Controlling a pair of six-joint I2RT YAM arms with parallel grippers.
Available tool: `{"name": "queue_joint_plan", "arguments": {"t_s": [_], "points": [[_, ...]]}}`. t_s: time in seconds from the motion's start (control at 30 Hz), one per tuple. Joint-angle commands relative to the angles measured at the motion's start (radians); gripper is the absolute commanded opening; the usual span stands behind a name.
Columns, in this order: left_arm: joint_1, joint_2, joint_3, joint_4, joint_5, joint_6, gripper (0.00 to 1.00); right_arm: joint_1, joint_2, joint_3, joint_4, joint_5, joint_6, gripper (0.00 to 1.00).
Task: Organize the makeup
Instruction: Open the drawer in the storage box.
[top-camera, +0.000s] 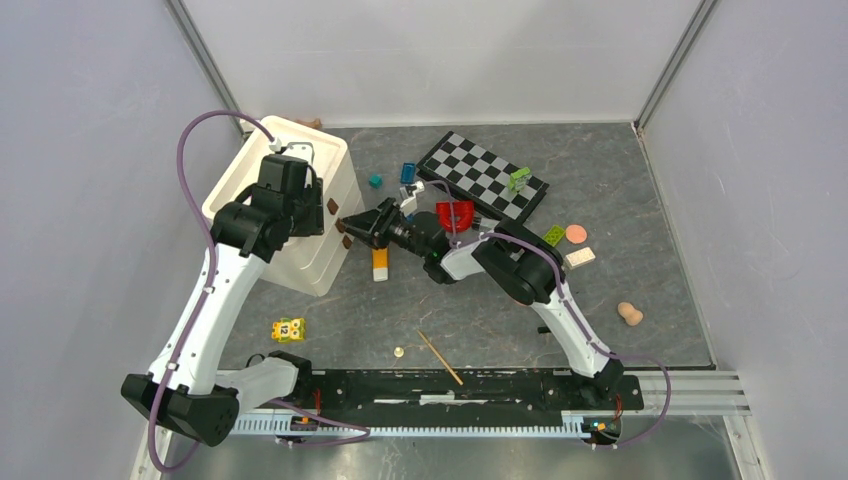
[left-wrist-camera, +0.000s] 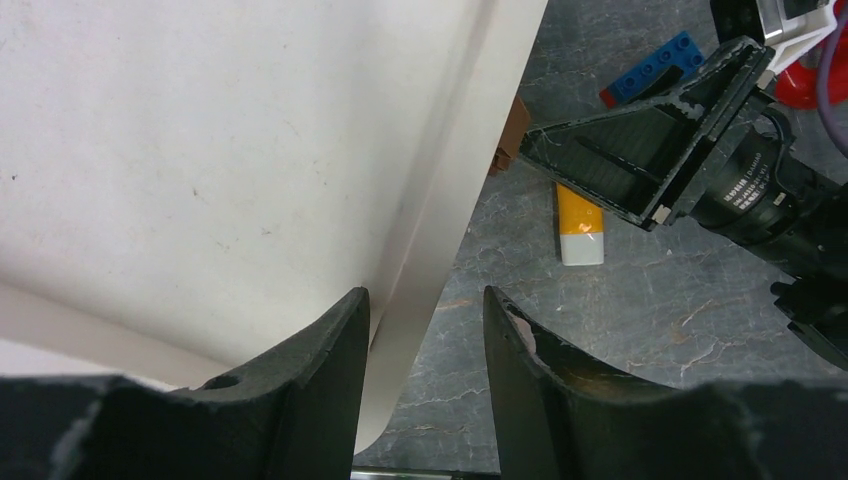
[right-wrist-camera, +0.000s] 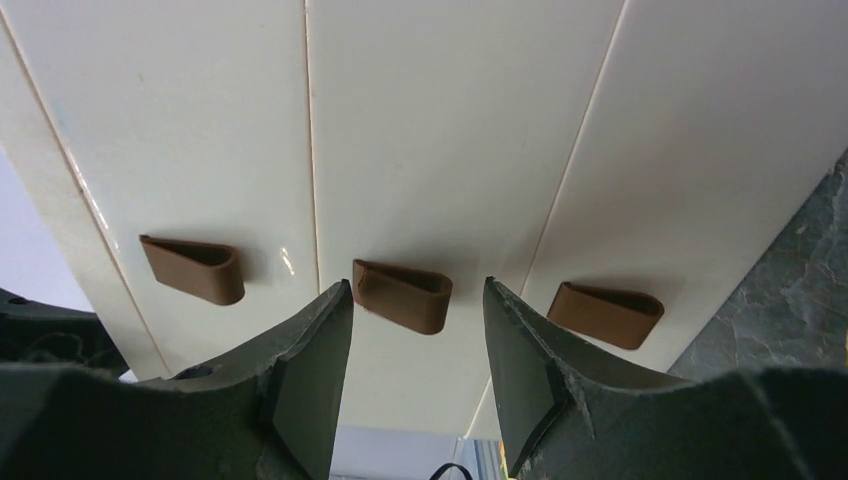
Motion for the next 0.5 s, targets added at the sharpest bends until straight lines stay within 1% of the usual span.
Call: {"name": "queue_joint_plan", "arguments": {"t_s": [0.0, 0.13, 0.3, 0.37, 0.43, 0.47], "points": [[0.004, -0.007, -0.015, -0.024, 0.037, 0.007, 0.53, 0.011, 0.046, 0.086, 0.016, -0.005, 0.01, 0.57], [0.004, -0.005, -0.016, -0.023, 0.037, 0.007, 0.53, 0.016, 0.061, 0.114, 0.027, -0.006, 0.022, 0.53], [0.004, -0.005, -0.017, -0.023, 0.035, 0.007, 0.53, 0.017, 0.053, 0.083, 0.081, 0.007, 0.033, 0.37], [0.004, -0.007, -0.019, -0.022, 0.031, 0.007, 0.53, 0.016, 0.043, 0.063, 0.1, 0.007, 0.03, 0.26], [0.004, -0.008, -0.021, -0.023, 0.024, 0.007, 0.54, 0.015, 0.026, 0.036, 0.117, 0.01, 0.022, 0.11], [0.004, -0.009, -0.022, -0.023, 0.018, 0.007, 0.54, 0.014, 0.016, 0.022, 0.124, 0.01, 0.013, 0.06]]}}
